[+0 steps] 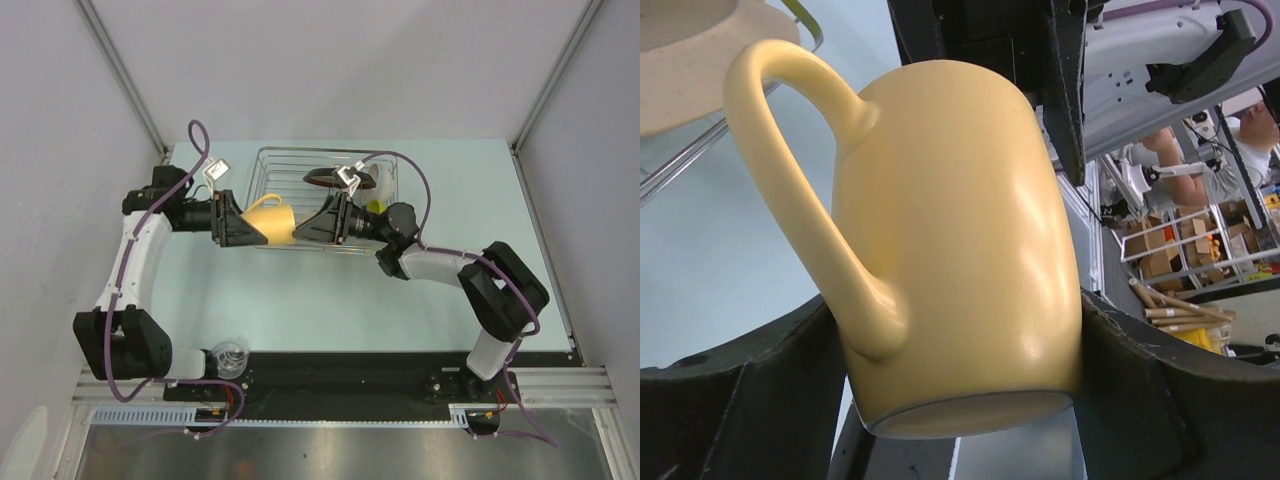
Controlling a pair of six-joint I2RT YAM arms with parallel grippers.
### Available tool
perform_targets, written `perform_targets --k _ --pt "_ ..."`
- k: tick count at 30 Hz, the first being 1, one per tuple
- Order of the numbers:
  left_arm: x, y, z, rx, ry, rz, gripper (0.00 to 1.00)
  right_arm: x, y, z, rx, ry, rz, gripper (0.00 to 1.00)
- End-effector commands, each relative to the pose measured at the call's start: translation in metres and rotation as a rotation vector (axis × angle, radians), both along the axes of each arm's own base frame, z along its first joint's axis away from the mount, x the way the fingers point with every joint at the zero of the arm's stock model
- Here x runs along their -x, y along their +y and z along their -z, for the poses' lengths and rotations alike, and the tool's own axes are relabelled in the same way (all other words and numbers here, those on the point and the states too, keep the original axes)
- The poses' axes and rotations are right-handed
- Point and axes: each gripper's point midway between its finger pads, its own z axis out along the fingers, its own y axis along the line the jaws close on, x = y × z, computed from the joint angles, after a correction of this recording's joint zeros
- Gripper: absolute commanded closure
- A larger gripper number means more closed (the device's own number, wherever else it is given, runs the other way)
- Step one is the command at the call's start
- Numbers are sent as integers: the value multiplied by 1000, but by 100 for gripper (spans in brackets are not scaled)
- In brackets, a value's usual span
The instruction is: Load the mixed dishes into the dish rack
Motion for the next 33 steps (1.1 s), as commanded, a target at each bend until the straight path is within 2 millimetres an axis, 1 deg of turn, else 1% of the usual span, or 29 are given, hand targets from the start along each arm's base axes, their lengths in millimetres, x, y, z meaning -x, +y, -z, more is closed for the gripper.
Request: perform_targets --k 1,2,4,5,6,7,8,9,10,11,12,13,14,15,16,17,18,19,20,21,22,23,24,25,26,27,29,30,33 --pt "-9 9 -33 109 -140 -1 100 14 -28 -21 -72 -158 -28 43" --pt "-14 12 -31 92 -159 -14 100 18 -34 -25 -70 -169 -31 43" --pt "-30 20 -26 29 -186 -46 100 18 -44 -21 -42 -183 -26 43" --pt "-37 22 -25 2 -207 -55 100 22 -51 -26 -38 -193 -22 42" --pt "-47 25 -19 -38 -209 -71 100 24 -55 -28 -33 -201 -15 42" --pt "-58 29 -15 -101 -231 -99 100 22 -63 -25 -20 -199 1 42" --pt "-73 34 -15 -141 -255 -139 100 27 -71 -34 -29 -224 13 42" --pt "-83 37 -12 -179 -268 -170 100 28 -75 -36 -26 -232 24 42" --pt "-94 40 -13 -212 -286 -199 100 24 -83 -34 -18 -229 53 42" --pt "-109 48 -5 -302 -292 -255 100 23 -87 -35 -10 -234 71 42" --pt "-114 46 -4 -343 -305 -253 100 26 -94 -44 -20 -258 92 42" --pt "-129 50 -4 -391 -319 -269 100 26 -97 -43 -15 -257 106 42" --pt "-136 55 3 -457 -307 -290 100 22 -102 -44 -8 -258 131 42" --pt "-144 55 7 -500 -311 -299 99 25 -106 -49 -15 -273 142 42" --pt "-153 57 2 -534 -337 -322 100 25 -108 -51 -15 -277 154 42" --pt "-166 65 15 -613 -326 -351 100 23 -111 -48 -9 -268 165 43" --pt "-173 66 18 -646 -332 -358 100 23 -113 -49 -11 -269 176 43" --pt "-179 56 10 -666 -371 -347 100 25 -115 -51 -13 -273 182 43" --pt "-188 56 28 -713 -339 -328 100 25 -116 -47 -9 -268 187 44" --pt "-194 54 32 -756 -344 -327 100 23 -118 -46 -8 -262 198 44" --pt "-204 53 24 -768 -367 -338 100 25 -120 -46 -10 -263 204 44" --pt "-207 51 29 -788 -357 -323 100 24 -122 -46 -9 -259 209 45" --pt "-216 47 44 -806 -331 -302 100 23 -124 -40 -2 -247 218 45" --pt "-223 47 38 -821 -349 -314 100 23 -127 -41 -3 -243 224 45" --pt "-227 45 39 -830 -351 -310 100 24 -128 -39 -2 -238 226 46" --pt "-239 43 44 -854 -355 -312 100 23 -130 -35 4 -230 233 46" --pt "-246 41 52 -880 -351 -298 100 24 -133 -34 3 -222 240 46" --pt "-255 38 56 -892 -357 -296 100 23 -135 -31 6 -217 248 46" --pt "-262 38 75 -949 -337 -272 100 22 -140 -29 9 -206 261 47"
